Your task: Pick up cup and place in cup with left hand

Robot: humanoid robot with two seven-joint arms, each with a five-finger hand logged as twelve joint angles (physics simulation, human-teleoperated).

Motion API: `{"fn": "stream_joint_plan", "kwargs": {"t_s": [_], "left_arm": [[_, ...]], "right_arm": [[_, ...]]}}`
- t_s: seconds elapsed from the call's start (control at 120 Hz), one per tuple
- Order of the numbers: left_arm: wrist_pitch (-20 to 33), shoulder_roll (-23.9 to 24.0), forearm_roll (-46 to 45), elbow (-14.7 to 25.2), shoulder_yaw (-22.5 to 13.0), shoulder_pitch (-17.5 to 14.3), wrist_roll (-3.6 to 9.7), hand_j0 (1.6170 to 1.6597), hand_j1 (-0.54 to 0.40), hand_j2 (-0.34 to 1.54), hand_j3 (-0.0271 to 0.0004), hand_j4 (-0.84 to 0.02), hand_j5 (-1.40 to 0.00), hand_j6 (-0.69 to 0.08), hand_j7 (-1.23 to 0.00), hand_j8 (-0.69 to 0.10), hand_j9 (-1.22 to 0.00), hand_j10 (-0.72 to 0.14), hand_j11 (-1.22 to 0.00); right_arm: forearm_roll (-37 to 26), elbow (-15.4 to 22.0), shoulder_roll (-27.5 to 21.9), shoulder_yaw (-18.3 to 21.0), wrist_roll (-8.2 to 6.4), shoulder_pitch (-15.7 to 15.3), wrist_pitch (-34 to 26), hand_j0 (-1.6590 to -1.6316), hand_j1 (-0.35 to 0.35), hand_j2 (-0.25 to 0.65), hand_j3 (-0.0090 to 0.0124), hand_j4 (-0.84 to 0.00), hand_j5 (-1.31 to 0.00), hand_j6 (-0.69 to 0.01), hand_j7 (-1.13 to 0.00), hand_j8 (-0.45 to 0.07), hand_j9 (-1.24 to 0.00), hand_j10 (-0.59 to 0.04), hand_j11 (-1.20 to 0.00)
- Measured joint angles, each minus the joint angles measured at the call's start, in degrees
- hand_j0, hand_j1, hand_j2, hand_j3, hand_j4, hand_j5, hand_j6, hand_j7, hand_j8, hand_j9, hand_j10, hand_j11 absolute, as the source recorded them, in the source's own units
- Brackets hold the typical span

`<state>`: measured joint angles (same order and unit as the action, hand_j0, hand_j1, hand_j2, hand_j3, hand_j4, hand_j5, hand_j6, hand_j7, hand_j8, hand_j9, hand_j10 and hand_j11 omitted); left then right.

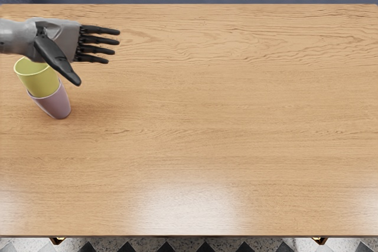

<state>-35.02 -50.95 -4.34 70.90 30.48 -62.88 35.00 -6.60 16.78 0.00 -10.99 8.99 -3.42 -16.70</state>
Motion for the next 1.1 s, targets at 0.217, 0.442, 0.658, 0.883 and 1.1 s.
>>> {"fn": "stream_joint_plan", "kwargs": {"t_s": [0.217,0.442,0.658,0.883,1.1], "left_arm": [[-0.02,-5.86,-13.16,0.63,0.15,6.03,0.00,1.6581,0.349,0.00,0.0000,0.000,0.00,0.000,0.00,0.000,0.00,0.000,0.00],[-0.05,-10.12,-16.43,3.60,0.15,14.48,0.00,1.6581,0.349,0.00,0.0000,0.003,0.00,0.003,0.00,0.003,0.00,0.002,0.00],[-0.05,-15.77,-16.82,8.89,0.15,17.60,0.00,1.6581,0.348,0.00,0.0000,0.003,0.00,0.004,0.00,0.004,0.00,0.003,0.00],[-0.06,-16.28,-17.05,8.35,0.28,18.01,0.00,1.6581,0.348,0.00,0.0000,0.004,0.00,0.004,0.00,0.004,0.00,0.003,0.00],[-0.06,-17.08,-17.10,6.39,0.41,18.11,0.00,1.6581,0.348,0.00,0.0000,0.004,0.00,0.005,0.00,0.004,0.00,0.003,0.00]], "right_arm": [[0.00,0.00,0.00,0.00,0.01,0.00,0.00,-1.6581,-0.316,-0.006,0.0000,-0.028,-0.04,-0.028,-0.04,-0.028,-0.04,-0.027,-0.04],[0.00,0.00,0.00,0.00,0.01,0.00,0.00,-1.6581,-0.316,-0.006,0.0000,-0.027,-0.04,-0.028,-0.04,-0.027,-0.04,-0.027,-0.04],[0.00,0.00,0.00,0.00,0.02,0.00,0.00,-1.6581,-0.316,-0.006,0.0000,-0.027,-0.04,-0.028,-0.04,-0.028,-0.04,-0.027,-0.04],[0.00,0.00,0.00,0.00,0.02,0.00,0.00,-1.6581,-0.316,-0.006,0.0000,-0.027,-0.04,-0.028,-0.04,-0.028,-0.04,-0.028,-0.04],[0.00,0.00,0.00,0.00,0.03,0.00,0.00,-1.6581,-0.316,-0.006,0.0000,-0.027,-0.04,-0.028,-0.04,-0.028,-0.04,-0.028,-0.04]]}}
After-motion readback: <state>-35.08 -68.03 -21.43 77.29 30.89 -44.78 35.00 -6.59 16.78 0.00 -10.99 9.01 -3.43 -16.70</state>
